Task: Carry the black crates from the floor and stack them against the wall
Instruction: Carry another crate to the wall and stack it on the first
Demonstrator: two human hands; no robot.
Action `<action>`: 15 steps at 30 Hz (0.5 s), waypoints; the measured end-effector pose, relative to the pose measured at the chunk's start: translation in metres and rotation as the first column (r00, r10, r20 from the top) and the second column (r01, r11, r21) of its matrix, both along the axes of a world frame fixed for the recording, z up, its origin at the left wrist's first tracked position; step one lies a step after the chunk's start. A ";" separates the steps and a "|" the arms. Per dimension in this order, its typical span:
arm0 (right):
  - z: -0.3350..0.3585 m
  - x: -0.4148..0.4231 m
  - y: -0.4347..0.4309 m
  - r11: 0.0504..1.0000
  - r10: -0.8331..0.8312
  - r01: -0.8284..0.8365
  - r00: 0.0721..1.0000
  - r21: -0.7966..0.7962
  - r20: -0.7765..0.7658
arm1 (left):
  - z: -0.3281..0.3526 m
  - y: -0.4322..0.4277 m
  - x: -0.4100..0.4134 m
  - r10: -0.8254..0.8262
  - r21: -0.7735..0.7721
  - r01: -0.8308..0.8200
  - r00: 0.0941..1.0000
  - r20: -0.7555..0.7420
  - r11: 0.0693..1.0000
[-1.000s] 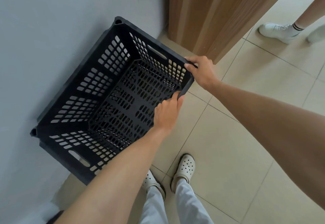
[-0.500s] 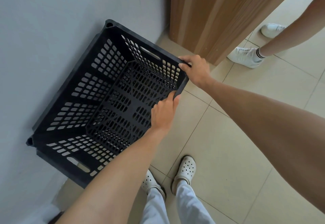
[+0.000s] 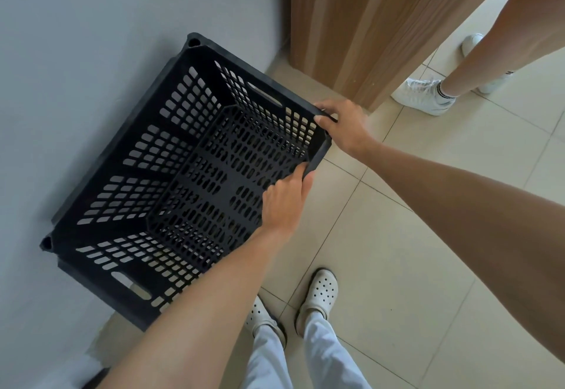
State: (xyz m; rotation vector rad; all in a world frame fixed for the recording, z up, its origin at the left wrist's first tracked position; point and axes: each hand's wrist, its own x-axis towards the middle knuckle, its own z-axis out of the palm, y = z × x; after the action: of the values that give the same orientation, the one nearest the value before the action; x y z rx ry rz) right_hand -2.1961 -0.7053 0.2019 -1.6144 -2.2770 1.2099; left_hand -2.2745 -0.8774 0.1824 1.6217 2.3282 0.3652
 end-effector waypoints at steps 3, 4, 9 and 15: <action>-0.002 -0.001 0.000 0.999 0.028 -0.027 0.999 -0.017 0.041 | -0.002 0.000 0.001 0.010 0.012 -0.011 1.000 0.029 1.000; -0.003 -0.002 -0.001 0.999 0.034 -0.033 0.998 -0.026 0.047 | -0.003 0.001 0.001 0.009 0.010 -0.009 0.999 0.044 1.000; -0.006 -0.001 0.000 0.994 0.005 -0.004 1.000 -0.106 0.011 | -0.004 0.004 -0.002 -0.022 -0.081 0.032 0.992 0.121 0.996; 0.000 -0.009 0.002 0.981 0.191 -0.179 0.962 -0.074 0.197 | 0.006 0.009 -0.022 -0.150 -0.184 0.187 0.969 0.199 0.965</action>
State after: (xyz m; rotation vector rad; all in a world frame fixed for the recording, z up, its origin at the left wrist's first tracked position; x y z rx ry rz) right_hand -2.2049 -0.7030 0.2016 -1.6445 -2.5939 1.2066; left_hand -2.2962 -0.8682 0.1888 1.6005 2.0043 0.2218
